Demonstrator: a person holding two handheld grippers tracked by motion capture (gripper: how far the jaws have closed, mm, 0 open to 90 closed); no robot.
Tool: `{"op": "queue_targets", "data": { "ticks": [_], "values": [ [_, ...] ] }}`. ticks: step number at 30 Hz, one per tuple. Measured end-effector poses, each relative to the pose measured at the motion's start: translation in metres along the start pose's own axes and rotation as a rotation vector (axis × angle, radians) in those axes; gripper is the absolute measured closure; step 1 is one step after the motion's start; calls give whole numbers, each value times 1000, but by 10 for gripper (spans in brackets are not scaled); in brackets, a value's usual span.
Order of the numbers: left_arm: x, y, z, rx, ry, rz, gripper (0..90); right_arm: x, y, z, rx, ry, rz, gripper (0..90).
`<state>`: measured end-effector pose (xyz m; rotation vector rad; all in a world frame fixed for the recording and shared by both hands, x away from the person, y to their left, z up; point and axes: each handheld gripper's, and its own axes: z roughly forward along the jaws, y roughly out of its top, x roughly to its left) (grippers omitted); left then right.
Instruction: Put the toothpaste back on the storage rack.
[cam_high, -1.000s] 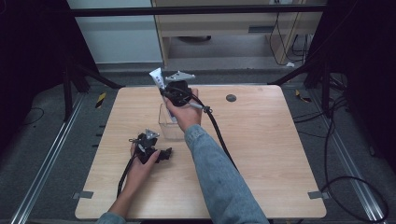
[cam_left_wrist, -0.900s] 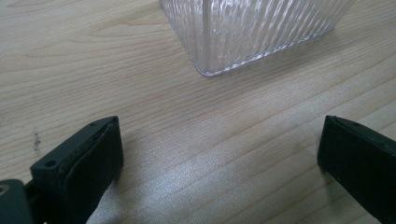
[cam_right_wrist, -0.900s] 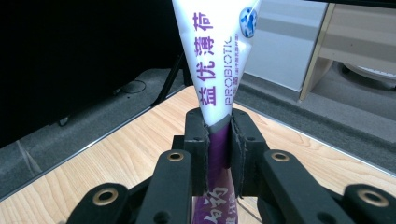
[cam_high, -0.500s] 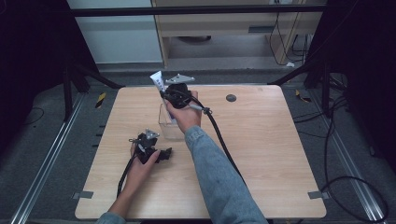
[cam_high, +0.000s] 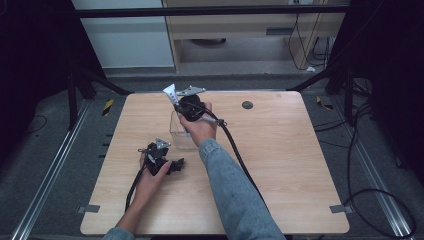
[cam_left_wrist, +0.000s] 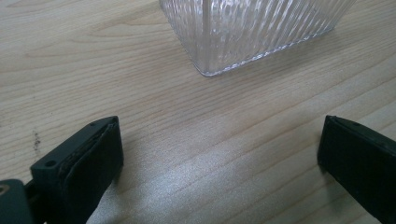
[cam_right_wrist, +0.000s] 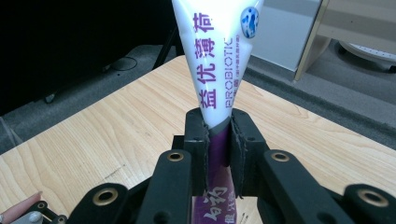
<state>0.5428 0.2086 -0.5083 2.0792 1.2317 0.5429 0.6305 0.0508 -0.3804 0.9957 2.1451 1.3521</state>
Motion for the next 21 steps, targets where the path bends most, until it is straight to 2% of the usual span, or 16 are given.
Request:
{"op": "queue_targets", "data": {
  "ticks": [11, 15, 21],
  "values": [
    [0, 0, 0, 0, -1, 0, 0, 4, -4, 4, 8, 8, -10, 786],
    [0, 0, 0, 0, -1, 1, 0, 3, -8, 4, 39, 4, -15, 788],
    [0, 0, 0, 0, -1, 1, 0, 2, -13, 4, 50, -5, -9, 787]
  ]
}}
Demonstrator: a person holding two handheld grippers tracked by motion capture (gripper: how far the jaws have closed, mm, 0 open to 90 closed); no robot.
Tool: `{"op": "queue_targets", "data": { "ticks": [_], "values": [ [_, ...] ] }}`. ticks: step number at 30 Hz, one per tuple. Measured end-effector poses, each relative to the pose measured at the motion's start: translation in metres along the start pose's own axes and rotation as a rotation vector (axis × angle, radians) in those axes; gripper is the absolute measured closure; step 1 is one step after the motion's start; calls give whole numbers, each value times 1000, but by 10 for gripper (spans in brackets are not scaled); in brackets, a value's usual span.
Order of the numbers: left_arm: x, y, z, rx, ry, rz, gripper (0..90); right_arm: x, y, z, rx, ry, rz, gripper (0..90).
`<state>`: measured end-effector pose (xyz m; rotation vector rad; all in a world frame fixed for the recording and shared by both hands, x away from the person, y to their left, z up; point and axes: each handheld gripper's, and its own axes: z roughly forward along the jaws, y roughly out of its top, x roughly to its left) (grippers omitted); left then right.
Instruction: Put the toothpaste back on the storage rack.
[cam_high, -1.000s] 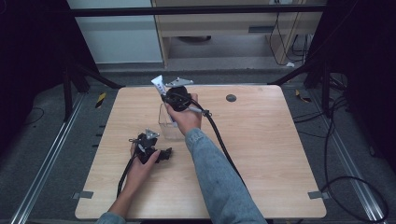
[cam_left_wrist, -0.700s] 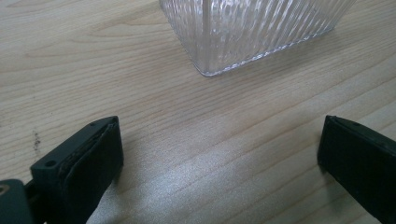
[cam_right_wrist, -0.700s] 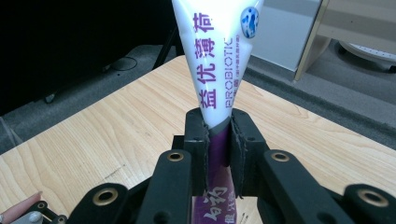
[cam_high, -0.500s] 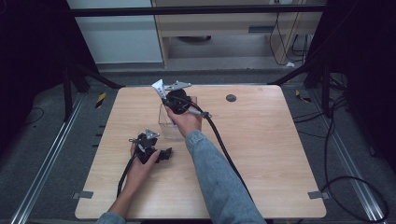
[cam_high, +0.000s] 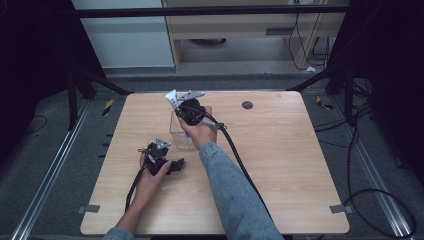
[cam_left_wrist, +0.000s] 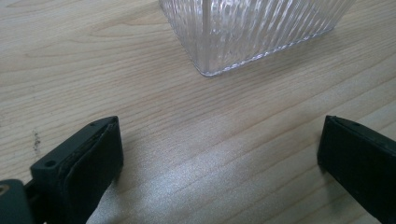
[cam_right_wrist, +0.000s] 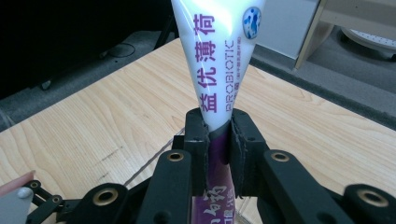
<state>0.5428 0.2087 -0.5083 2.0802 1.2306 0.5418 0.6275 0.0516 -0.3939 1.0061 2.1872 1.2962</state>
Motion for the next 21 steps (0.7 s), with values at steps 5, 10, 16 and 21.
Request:
{"op": "queue_targets", "data": {
  "ticks": [5, 10, 16, 21],
  "values": [
    [0, 0, 0, 0, 0, 0, 0, 0, -2, 2, 9, -2, 1, 786],
    [0, 0, 0, 0, -1, 0, 0, 1, -3, 5, 22, -9, 3, 787],
    [0, 0, 0, 0, 0, 0, 0, 4, -5, 5, 31, -4, -3, 789],
    [0, 0, 0, 0, -1, 0, 0, 4, -6, 7, 42, -2, 3, 790]
  ]
}}
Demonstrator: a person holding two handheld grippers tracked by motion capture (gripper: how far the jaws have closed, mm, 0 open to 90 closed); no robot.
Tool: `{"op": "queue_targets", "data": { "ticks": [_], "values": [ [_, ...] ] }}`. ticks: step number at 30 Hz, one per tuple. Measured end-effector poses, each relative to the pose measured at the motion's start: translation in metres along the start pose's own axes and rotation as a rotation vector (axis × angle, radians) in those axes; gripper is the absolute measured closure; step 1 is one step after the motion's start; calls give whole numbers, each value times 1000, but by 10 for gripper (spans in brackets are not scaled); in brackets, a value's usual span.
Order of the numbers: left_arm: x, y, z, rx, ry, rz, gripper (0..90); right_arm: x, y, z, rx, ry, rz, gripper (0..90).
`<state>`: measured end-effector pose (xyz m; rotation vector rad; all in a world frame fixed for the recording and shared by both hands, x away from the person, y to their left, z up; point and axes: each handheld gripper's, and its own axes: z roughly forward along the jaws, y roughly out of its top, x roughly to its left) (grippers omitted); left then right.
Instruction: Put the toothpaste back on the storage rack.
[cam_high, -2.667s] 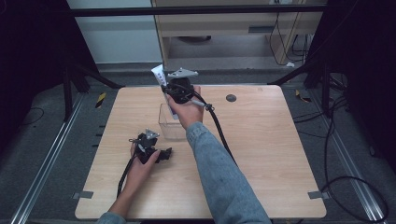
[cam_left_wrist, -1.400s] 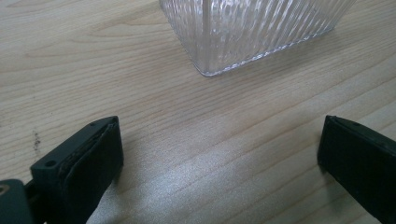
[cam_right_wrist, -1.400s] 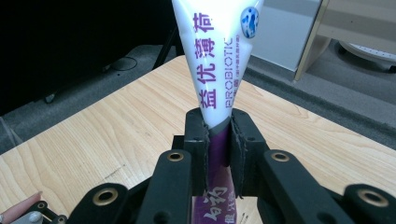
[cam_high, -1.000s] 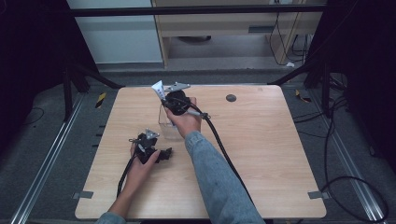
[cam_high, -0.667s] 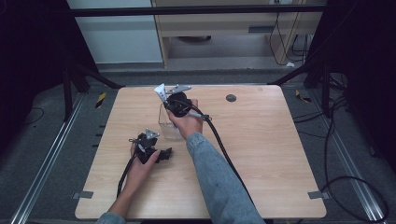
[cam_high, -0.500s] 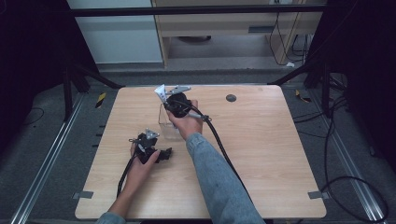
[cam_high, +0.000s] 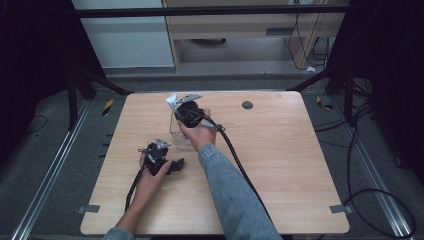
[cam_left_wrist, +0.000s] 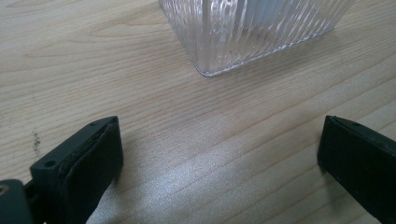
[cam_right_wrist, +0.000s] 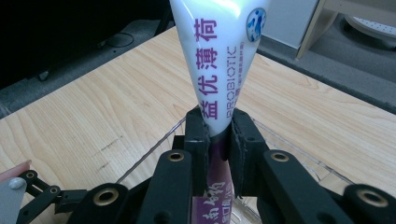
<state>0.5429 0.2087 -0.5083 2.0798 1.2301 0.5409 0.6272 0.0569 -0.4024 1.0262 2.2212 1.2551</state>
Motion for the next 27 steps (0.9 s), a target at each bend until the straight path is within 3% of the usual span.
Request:
{"op": "queue_targets", "data": {
  "ticks": [27],
  "values": [
    [0, 0, 0, 0, -1, 0, 0, 1, 2, 8, 35, -11, 13, 784]
  ]
}}
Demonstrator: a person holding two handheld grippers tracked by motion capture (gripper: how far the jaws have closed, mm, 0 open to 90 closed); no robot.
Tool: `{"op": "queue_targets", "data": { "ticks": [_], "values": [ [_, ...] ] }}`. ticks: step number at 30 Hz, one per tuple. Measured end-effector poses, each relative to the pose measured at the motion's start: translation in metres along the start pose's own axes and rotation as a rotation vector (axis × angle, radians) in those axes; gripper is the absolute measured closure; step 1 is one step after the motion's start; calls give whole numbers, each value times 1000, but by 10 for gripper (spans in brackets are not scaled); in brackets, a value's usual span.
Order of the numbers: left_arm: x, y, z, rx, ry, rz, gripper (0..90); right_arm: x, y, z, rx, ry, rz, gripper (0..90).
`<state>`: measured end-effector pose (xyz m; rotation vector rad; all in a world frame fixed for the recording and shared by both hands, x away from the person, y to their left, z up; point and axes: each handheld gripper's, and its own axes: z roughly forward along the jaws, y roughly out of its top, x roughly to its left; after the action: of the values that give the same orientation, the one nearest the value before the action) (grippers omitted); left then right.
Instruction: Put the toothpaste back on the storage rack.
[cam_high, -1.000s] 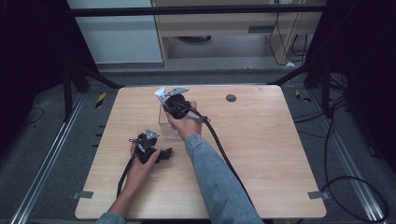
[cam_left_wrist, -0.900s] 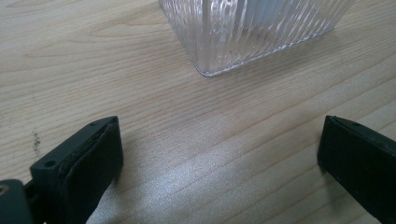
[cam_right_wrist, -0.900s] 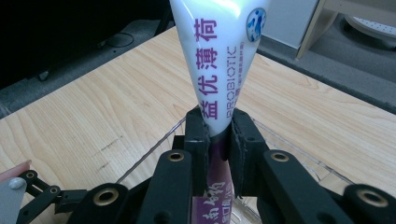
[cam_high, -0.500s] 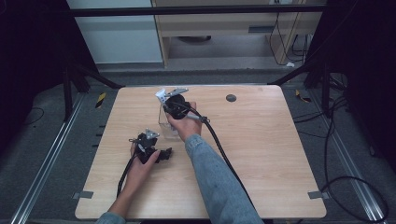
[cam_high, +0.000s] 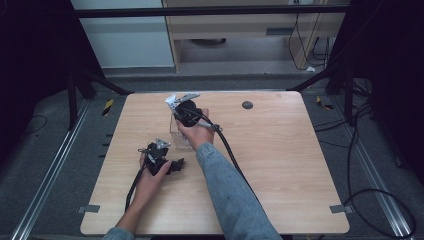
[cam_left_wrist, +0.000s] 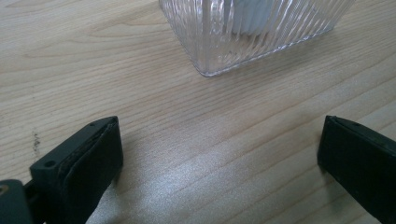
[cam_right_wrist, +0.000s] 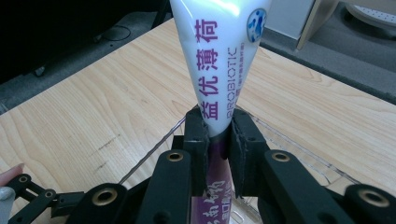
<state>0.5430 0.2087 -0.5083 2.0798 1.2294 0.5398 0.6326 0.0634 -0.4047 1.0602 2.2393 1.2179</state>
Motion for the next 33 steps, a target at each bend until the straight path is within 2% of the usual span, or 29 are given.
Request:
{"op": "queue_targets", "data": {
  "ticks": [13, 33],
  "values": [
    [0, 0, 0, 1, 0, 0, 0, 1, 4, 6, 23, 0, 0, 781],
    [0, 0, 0, 1, 0, 0, 0, 0, 3, 6, 19, 9, 11, 771]
  ]
}}
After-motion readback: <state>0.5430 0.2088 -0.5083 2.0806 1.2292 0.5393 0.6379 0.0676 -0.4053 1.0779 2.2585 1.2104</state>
